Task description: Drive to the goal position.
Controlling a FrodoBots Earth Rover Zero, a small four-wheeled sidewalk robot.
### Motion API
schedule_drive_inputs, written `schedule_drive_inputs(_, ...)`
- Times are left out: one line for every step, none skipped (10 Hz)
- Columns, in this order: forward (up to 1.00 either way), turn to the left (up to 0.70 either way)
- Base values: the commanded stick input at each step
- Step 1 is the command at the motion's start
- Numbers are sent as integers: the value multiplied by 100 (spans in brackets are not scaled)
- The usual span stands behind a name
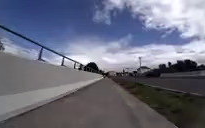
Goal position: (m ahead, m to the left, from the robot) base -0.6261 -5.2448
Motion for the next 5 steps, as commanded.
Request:
schedule_drive_inputs(70,0)
schedule_drive_inputs(70,0)
schedule_drive_inputs(70,0)
schedule_drive_inputs(70,0)
schedule_drive_inputs(70,0)
